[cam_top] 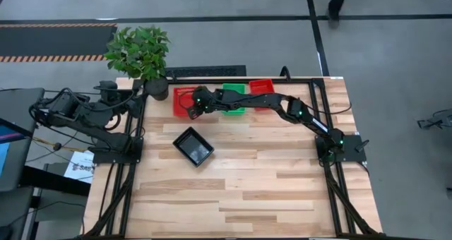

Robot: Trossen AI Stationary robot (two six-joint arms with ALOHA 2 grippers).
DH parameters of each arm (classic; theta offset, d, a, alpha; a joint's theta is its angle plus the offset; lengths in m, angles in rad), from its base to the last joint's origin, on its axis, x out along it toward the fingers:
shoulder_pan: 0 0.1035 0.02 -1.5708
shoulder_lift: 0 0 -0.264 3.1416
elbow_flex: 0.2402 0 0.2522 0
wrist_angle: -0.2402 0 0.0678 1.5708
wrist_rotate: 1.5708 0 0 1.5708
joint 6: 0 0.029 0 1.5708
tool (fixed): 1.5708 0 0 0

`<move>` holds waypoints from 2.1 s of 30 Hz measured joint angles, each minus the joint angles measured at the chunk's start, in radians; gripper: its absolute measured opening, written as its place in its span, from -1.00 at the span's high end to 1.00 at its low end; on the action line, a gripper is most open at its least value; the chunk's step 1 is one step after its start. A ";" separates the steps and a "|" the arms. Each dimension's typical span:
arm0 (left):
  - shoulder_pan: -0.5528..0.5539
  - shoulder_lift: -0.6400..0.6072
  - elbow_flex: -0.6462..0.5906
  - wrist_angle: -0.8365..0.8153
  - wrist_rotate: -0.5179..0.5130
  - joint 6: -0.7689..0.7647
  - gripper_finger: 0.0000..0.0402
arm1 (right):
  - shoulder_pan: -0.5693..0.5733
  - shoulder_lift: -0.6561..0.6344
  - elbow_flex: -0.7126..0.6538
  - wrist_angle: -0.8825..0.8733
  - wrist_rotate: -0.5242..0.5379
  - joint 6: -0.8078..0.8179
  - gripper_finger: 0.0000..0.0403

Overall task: Stack baskets by color
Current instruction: Stack the left red bin on the stacked red bins

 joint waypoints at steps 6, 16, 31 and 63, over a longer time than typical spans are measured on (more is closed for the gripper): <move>0.000 0.000 0.000 -0.013 -0.004 0.000 -0.34 | 0.001 -0.001 0.000 -0.001 -0.002 0.015 0.12; 0.000 0.000 0.000 -0.015 -0.015 0.004 -0.34 | 0.001 -0.001 0.000 -0.011 -0.042 0.020 0.54; 0.000 0.000 0.000 -0.016 -0.016 0.027 -0.34 | -0.011 -0.001 0.032 -0.055 -0.088 0.031 0.98; 0.000 0.000 0.000 -0.016 -0.070 0.054 -0.34 | -0.010 0.124 0.198 -0.117 -0.175 0.094 -0.23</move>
